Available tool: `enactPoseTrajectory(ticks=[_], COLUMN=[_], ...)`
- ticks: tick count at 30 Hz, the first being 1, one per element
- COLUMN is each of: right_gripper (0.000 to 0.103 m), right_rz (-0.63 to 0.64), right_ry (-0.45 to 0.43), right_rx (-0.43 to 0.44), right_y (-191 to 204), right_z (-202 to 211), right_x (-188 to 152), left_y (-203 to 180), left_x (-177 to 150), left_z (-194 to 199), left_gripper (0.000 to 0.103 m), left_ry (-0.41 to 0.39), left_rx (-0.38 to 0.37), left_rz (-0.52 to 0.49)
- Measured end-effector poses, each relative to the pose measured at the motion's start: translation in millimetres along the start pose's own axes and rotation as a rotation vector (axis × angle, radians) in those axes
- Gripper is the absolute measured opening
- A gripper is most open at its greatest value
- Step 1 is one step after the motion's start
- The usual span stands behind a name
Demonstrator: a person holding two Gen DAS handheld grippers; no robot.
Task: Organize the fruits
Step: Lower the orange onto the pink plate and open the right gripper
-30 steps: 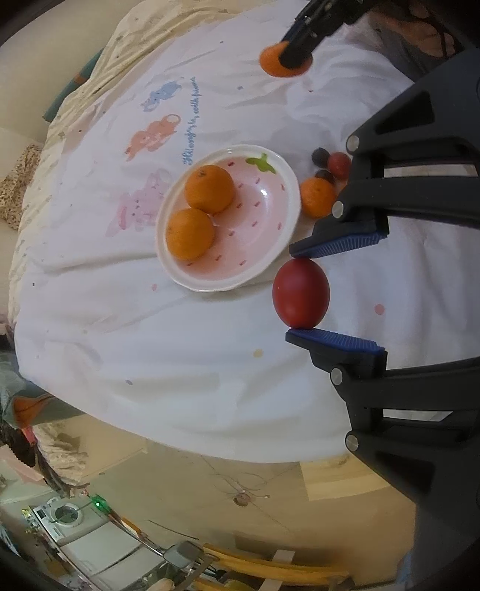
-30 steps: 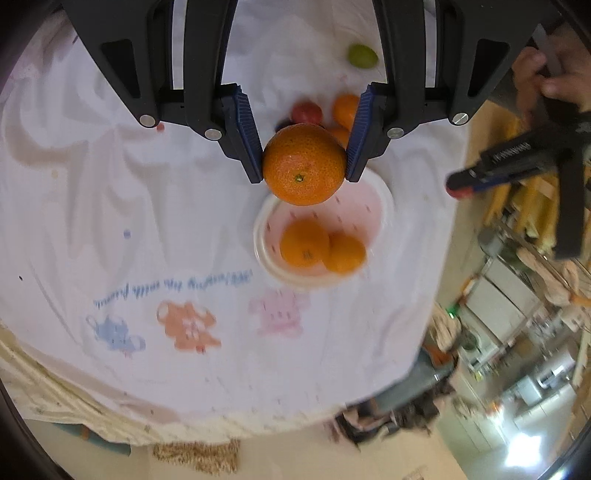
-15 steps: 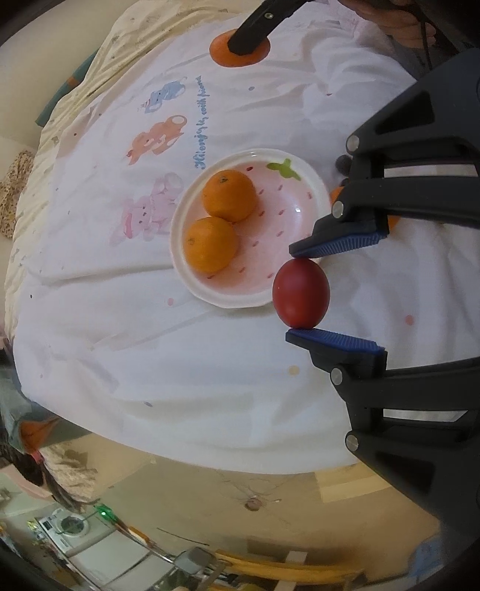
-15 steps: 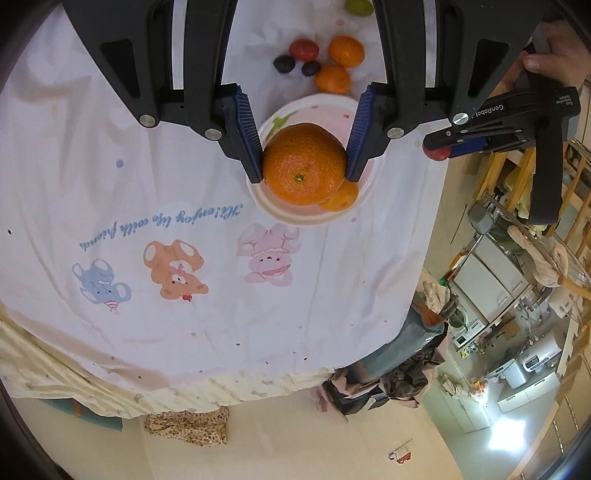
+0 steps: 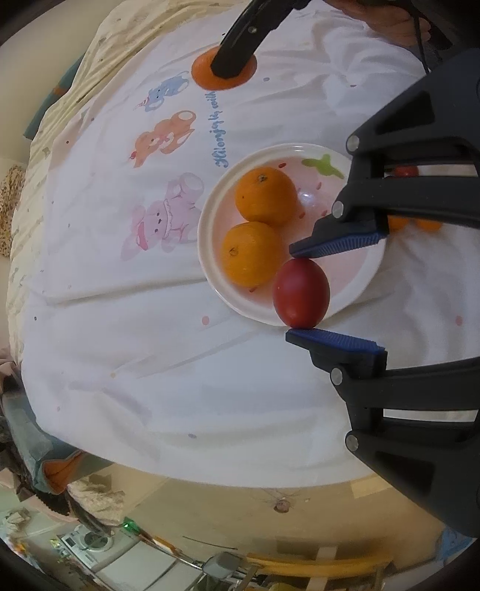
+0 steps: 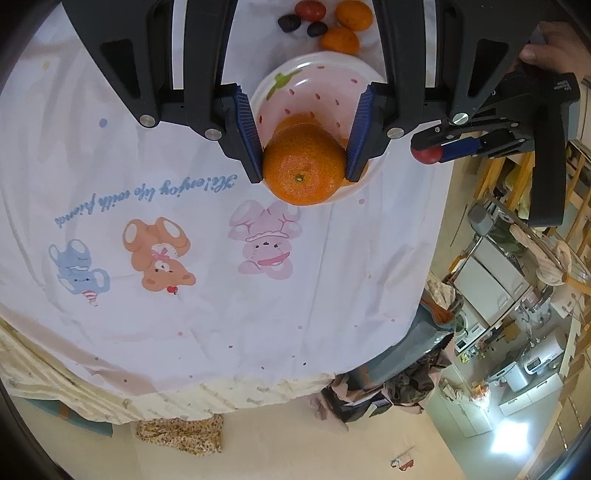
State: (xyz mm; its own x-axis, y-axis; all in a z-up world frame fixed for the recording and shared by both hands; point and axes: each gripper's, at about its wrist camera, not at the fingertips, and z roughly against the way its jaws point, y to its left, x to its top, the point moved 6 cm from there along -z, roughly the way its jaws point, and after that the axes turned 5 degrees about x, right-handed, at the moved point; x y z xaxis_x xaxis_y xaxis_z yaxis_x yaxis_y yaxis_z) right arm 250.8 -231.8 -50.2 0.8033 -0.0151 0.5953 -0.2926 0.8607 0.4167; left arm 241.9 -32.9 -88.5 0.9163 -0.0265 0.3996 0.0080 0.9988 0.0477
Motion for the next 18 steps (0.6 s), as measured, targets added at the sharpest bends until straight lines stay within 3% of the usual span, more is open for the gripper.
enactPoseTrajectory(ticks=[18], right_gripper=[0.047], right_rz=[0.004], right_ry=[0.17], right_rx=[0.029], right_y=[-2], right_z=[-104], right_x=[1], left_y=[22], left_x=[4], left_z=[-28], left_gripper=[0.035], left_ry=[0.059], left_rx=[-0.033], left_rz=[0.08])
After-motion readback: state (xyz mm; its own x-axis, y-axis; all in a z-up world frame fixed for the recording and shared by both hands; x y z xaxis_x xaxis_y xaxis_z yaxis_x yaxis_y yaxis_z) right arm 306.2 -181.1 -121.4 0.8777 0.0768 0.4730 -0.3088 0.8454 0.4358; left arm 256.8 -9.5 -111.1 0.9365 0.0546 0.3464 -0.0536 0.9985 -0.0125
